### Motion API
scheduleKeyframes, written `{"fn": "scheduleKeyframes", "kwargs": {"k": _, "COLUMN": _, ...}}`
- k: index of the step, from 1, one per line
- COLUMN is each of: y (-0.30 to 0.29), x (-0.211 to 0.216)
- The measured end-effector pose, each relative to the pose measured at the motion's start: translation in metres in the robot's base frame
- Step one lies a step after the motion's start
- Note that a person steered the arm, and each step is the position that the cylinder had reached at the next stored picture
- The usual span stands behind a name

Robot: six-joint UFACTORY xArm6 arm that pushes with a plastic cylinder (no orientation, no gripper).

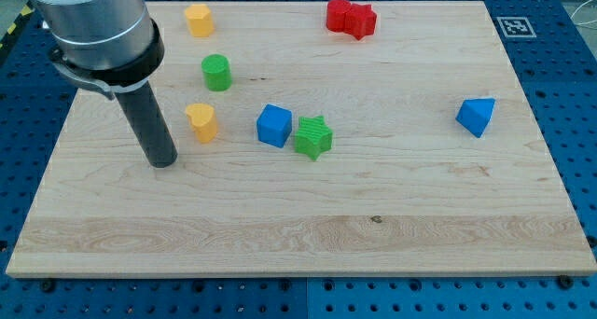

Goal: Point your arm closer to the yellow heart

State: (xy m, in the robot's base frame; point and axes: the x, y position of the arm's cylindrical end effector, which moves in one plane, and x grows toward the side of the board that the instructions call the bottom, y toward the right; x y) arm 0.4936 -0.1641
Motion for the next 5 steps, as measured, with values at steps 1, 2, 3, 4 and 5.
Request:
{"fn": "scheduleKeyframes", "kwargs": {"k": 1, "y": -0.001, "x": 0.000}}
{"fn": "scheduleKeyframes", "kwargs": {"k": 2, "y": -0.007, "x": 0.000}}
{"fn": "scheduleKeyframes", "kwargs": {"k": 3, "y": -0.007, "x": 0.000}}
{"fn": "scheduleKeyframes", "kwargs": {"k": 4, "y": -0.017, "x": -0.007}}
{"fn": "scheduleKeyframes", "kwargs": {"k": 5, "y": -0.017, "x": -0.014}}
